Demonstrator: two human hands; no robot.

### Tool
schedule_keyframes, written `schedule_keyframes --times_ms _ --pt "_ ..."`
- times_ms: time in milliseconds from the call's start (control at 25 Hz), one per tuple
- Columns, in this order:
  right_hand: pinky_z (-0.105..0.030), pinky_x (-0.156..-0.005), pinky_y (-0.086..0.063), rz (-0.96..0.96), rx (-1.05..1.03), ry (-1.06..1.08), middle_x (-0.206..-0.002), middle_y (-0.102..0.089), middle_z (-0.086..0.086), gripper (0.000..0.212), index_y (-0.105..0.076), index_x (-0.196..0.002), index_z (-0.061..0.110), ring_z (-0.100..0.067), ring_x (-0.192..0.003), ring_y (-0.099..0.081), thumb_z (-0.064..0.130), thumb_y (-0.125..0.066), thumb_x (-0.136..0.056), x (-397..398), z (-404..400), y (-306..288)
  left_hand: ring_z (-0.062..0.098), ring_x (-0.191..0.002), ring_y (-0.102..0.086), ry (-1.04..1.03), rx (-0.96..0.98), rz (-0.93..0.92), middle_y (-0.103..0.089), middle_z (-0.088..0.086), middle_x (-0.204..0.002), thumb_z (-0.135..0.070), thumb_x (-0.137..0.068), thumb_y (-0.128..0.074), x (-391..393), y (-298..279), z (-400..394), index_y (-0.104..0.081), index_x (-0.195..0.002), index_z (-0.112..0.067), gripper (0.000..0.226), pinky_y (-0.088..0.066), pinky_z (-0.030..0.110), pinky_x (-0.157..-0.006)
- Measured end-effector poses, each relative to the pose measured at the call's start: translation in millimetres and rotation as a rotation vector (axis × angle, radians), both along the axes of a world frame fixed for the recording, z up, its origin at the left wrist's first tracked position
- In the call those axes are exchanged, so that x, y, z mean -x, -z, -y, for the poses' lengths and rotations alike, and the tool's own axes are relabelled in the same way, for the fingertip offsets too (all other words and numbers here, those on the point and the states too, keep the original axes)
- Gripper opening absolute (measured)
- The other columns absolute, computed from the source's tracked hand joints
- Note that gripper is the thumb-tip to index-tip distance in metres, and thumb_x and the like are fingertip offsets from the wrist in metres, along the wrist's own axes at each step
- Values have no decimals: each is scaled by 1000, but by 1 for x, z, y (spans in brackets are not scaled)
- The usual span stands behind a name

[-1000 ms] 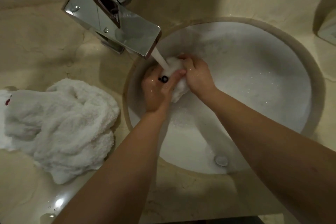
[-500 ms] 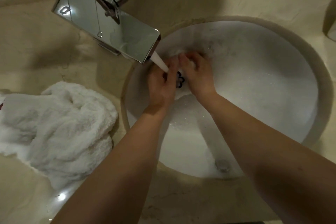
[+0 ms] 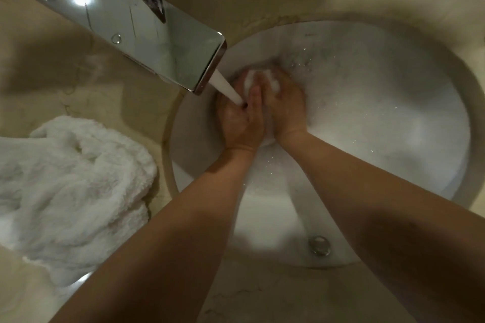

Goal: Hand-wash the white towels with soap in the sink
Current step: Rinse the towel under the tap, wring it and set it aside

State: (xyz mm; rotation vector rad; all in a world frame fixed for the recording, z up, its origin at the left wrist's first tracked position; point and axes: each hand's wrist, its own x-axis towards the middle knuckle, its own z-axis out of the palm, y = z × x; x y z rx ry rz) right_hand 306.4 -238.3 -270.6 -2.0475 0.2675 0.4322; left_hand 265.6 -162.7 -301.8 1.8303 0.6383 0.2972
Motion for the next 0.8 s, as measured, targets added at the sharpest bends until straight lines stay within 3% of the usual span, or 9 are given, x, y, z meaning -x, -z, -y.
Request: schedule_keyframes --times_ms 80,200,280,360,440,520,600,720,800 --pt "-25 -85 -49 55 -5 -12 -109 -71 -8 59 -66 -117 10 -22 -100 -66 54 -45 -85 -4 0 7 24 -112 -65 -35 -63 3 -72 10 -114 -63 -96 -42 -2 3 0 -71 -115 -5 67 -49 42 -100" --pt "-12 -68 -39 106 -37 -59 -92 -70 -10 56 -66 -105 1 -14 -80 -60 48 -43 -86 -11 1 10 30 -103 -66 31 -236 71 -71 13 -106 -44 -97 -48 -8 2 2 -69 -109 -2 49 -50 44 -93" --pt "-7 -69 -37 120 -44 -41 -90 -70 -11 37 -65 -101 -4 -9 -76 -57 26 -43 -97 -15 -1 5 32 -97 -64 46 -328 72 -69 17 -100 -32 -97 -42 -12 -1 6 -68 -104 -1 41 -49 42 -90" --pt "-14 -79 -42 116 -81 -49 -98 -70 -19 33 -61 -108 -7 -20 -89 -64 11 -35 -103 -19 2 6 33 -93 -61 3 -450 30 -68 21 -96 -29 -97 -39 -14 1 6 -69 -101 2 43 -48 40 -86" --pt "-24 -87 -41 35 -88 -63 -113 -66 -25 35 -60 -118 -9 -34 -108 -61 13 -37 -104 -23 4 4 31 -92 -57 -40 -531 2 -69 22 -94 -27 -98 -41 -14 4 7 -70 -100 3 42 -44 39 -84" --pt "-30 -81 -43 94 -7 -145 -107 -66 -28 38 -62 -112 -10 -37 -100 -63 20 -40 -102 -23 7 7 34 -90 -61 -15 -538 -18 -70 21 -94 -29 -100 -40 -16 0 10 -71 -99 2 44 -48 40 -82" --pt "-30 -71 -41 170 71 -173 -99 -67 -26 39 -63 -106 -6 -36 -89 -65 25 -41 -99 -19 5 3 36 -87 -66 4 -538 -22 -70 18 -93 -33 -102 -38 -18 -5 7 -72 -100 -1 47 -52 40 -79" --pt "-22 -73 -32 53 119 -155 -105 -67 -15 33 -60 -113 4 -28 -97 -61 26 -36 -106 -15 1 -5 33 -100 -65 15 -449 -120 -71 14 -106 -40 -98 -44 -9 -11 3 -69 -113 -7 44 -48 39 -91" --pt "-26 -72 -35 19 101 -120 -97 -63 -7 30 -59 -108 9 -21 -89 -58 29 -37 -105 -9 4 -9 37 -106 -63 -164 -405 -190 -69 19 -110 -49 -90 -52 5 -18 14 -67 -113 -1 55 -40 39 -97"
